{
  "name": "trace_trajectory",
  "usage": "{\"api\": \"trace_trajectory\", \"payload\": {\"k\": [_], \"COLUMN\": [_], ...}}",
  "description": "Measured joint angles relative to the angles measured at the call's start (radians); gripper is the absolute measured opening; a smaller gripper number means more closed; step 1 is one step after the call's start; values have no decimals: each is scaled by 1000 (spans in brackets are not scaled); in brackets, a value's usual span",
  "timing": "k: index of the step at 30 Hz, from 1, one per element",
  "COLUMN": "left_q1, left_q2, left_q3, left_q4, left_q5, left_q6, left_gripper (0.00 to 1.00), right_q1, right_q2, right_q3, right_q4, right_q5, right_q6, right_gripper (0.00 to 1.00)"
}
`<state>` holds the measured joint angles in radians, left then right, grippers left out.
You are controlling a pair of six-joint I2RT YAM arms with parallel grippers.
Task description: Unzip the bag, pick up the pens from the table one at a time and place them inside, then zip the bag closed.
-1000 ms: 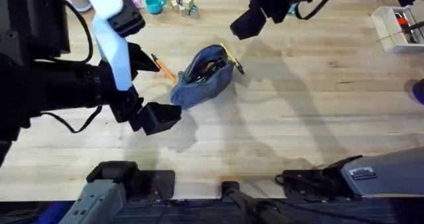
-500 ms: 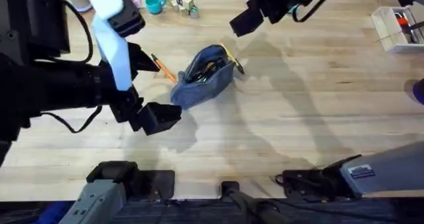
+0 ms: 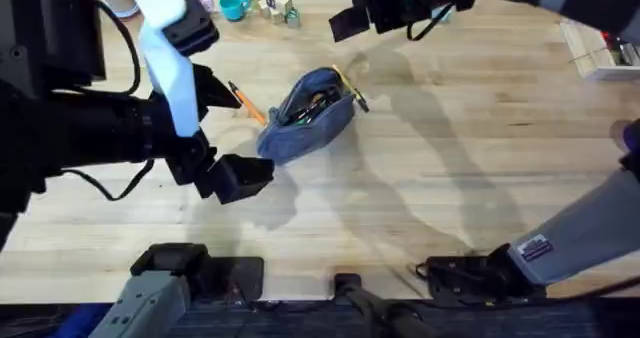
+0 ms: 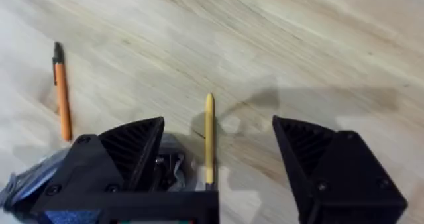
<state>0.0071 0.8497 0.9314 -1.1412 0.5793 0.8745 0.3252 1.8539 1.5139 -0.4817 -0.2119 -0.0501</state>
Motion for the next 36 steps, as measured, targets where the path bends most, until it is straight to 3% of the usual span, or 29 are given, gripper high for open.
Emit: {"api": "trace_trajectory", "payload": {"k": [13,24,36], "left_q1": [0,0,0], "left_q2": [0,0,0], "left_q3": [0,0,0], "left_q4": [0,0,1], "left_q5": [0,0,0], "left_q6": [0,0,1], "left_gripper": [993,994,994], "right_q1": [0,27,47], "right_q2": [132,150,210], "right_q3": [0,0,17], "right_q4": [6,-66,-49], "right_q5": [89,106,122], "right_q6": [72,-34,-47], "right_gripper": [995,993,951]}}
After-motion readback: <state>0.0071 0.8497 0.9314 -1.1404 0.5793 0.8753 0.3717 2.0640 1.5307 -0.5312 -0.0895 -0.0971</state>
